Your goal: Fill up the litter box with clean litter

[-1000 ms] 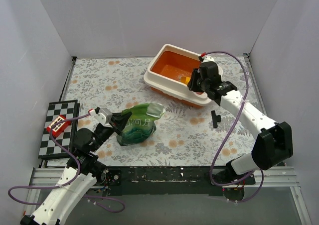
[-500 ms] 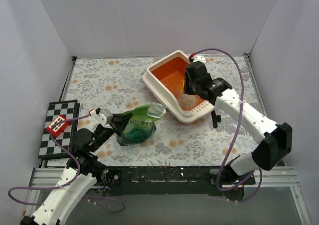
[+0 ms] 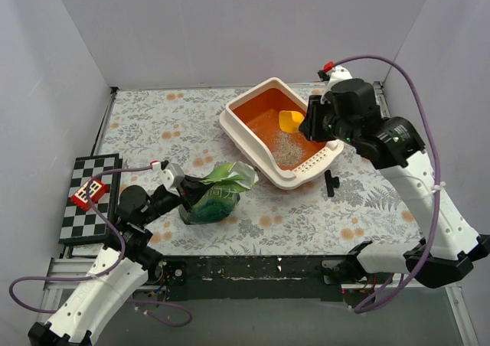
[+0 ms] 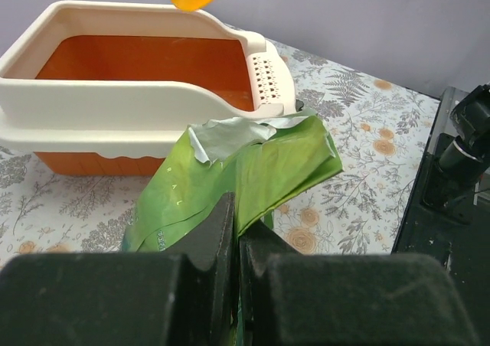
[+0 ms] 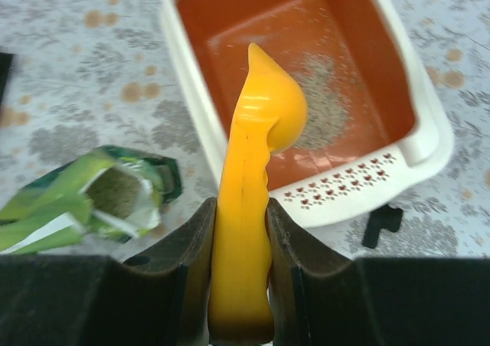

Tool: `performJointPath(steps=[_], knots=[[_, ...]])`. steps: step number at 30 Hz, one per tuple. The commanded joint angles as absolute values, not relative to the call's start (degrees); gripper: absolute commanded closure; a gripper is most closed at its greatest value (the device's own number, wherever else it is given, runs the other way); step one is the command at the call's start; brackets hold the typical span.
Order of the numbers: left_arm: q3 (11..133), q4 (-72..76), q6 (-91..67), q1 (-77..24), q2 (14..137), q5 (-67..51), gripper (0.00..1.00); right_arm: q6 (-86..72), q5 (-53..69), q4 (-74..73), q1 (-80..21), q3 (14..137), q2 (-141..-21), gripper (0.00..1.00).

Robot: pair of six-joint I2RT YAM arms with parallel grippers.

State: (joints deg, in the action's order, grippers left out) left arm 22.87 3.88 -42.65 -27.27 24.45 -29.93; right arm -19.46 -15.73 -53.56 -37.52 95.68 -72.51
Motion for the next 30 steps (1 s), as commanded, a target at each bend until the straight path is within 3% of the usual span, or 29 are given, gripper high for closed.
performJointPath(steps=[1,10,19,30], knots=[[25.84,0.44,-43.42,-27.51,23.91,-33.05,1.0,-18.89,3.12,-60.28,-37.62,102.83,-69.96,0.99],[25.66,-3.43,-43.77,-27.51,19.6,-25.58,1.0,-19.16,20.29,-63.63,-37.62,99.32,-66.53,0.99],[25.14,-3.08,-44.03,-27.51,19.25,-25.14,1.0,-18.02,21.62,-60.04,-37.62,95.71,-68.55,0.99],[24.0,-2.99,-44.47,-27.6,17.93,-26.98,1.0,-15.65,23.37,-58.71,-37.71,99.67,-78.3,0.99]])
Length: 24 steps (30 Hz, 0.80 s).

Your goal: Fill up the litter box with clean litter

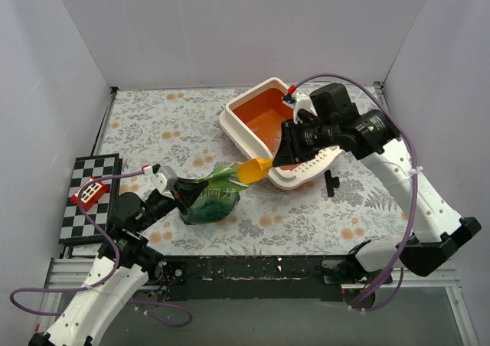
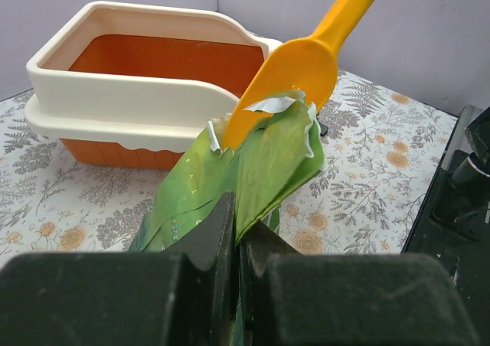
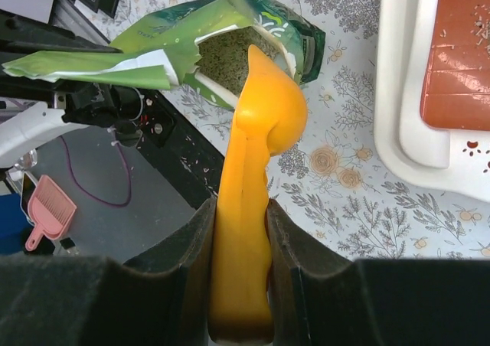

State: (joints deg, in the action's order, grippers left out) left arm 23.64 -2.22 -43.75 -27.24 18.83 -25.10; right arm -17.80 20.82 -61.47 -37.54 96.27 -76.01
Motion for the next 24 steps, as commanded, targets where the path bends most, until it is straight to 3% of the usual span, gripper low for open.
performJointPath(steps=[1,8,18,24], knots=[[23.82,-2.81,-44.56,-27.51,17.76,-27.24,1.0,-15.21,23.99,-58.8,-37.71,99.93,-79.35,0.99],[22.59,-1.85,-45.62,-27.51,17.23,-29.71,1.0,-12.31,30.93,-59.5,-38.67,101.51,-88.4,0.99],[21.88,-0.97,-45.97,-27.51,15.12,-30.24,1.0,-11.34,31.72,-59.6,-45.52,106.44,-106.86,0.99],[21.45,-0.61,-45.97,-27.51,13.8,-29.45,1.0,-16.68,43.13,-39.5,-46.23,92.31,-108.29,0.99]])
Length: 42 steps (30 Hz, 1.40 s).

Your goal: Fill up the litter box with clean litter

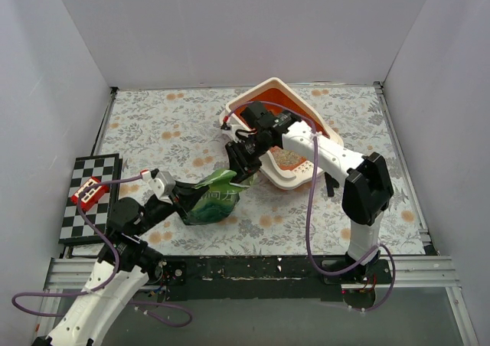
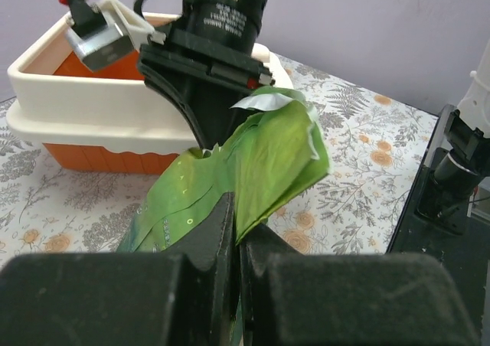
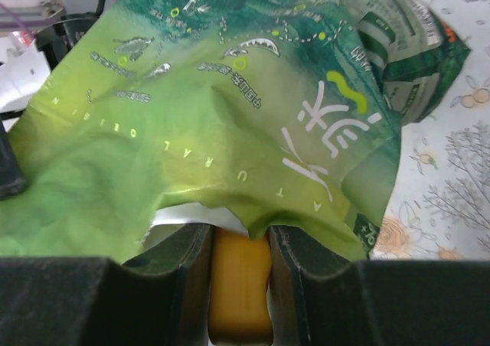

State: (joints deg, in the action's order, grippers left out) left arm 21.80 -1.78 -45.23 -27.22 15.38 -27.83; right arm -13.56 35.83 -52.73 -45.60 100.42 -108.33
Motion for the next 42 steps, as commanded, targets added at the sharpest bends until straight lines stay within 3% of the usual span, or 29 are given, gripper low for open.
performJointPath(steps=[1,9,22,42], knots=[[21.36,-0.62,-45.97,-27.51,13.54,-29.27,1.0,-18.7,45.16,-34.94,-46.14,89.24,-107.5,0.99],[21.09,-0.35,-45.62,-27.51,13.71,-29.35,1.0,-34.44,58.44,-7.67,-46.49,72.08,-101.87,0.99],[20.92,-0.35,-45.53,-27.51,14.85,-30.5,1.0,-45.78,65.04,8.87,-43.51,61.62,-91.68,0.99],[20.65,-0.35,-45.35,-27.51,16.79,-31.73,1.0,-46.33,70.4,6.87,-24.18,46.32,-73.22,0.99]])
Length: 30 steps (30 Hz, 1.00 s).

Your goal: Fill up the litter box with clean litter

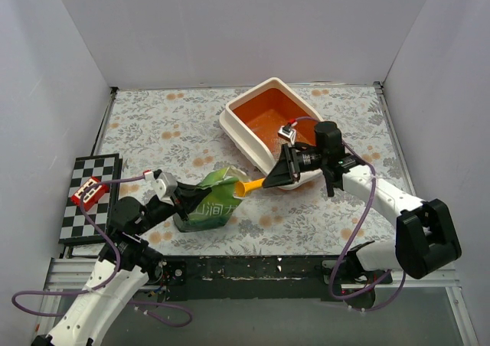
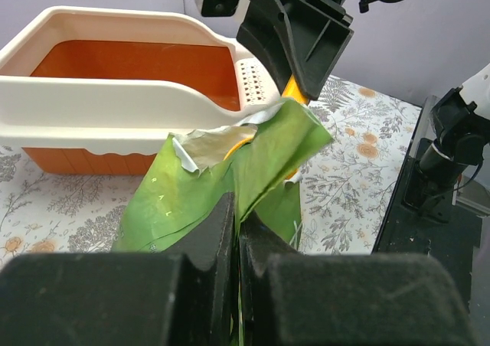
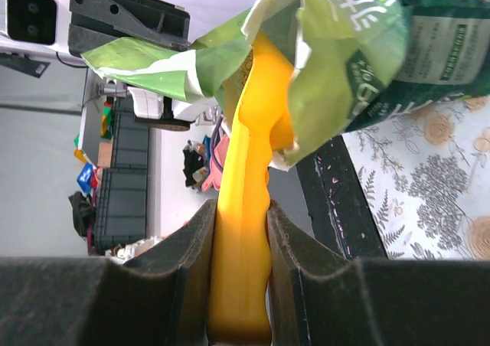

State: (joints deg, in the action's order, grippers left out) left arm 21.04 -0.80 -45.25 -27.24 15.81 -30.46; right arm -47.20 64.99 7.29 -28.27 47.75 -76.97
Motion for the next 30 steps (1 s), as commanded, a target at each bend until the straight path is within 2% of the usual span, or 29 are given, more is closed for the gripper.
performJointPath(steps=[1,9,23,30], knots=[[20.65,-0.35,-45.35,-27.51,16.79,-31.73,1.0,-45.36,70.57,5.38,-23.04,46.06,-72.78,0.99],[20.39,-0.35,-45.26,-27.51,17.31,-32.08,1.0,-39.46,70.41,-3.16,-15.65,43.51,-70.4,0.99],[19.78,1.76,-45.79,-27.51,17.14,-31.9,1.0,-41.57,70.31,-1.67,-10.55,33.49,-61.0,0.99],[19.78,1.93,-45.97,-27.51,17.23,-32.25,1.0,-45.26,70.23,-0.97,-8.7,32.61,-55.82,0.99]])
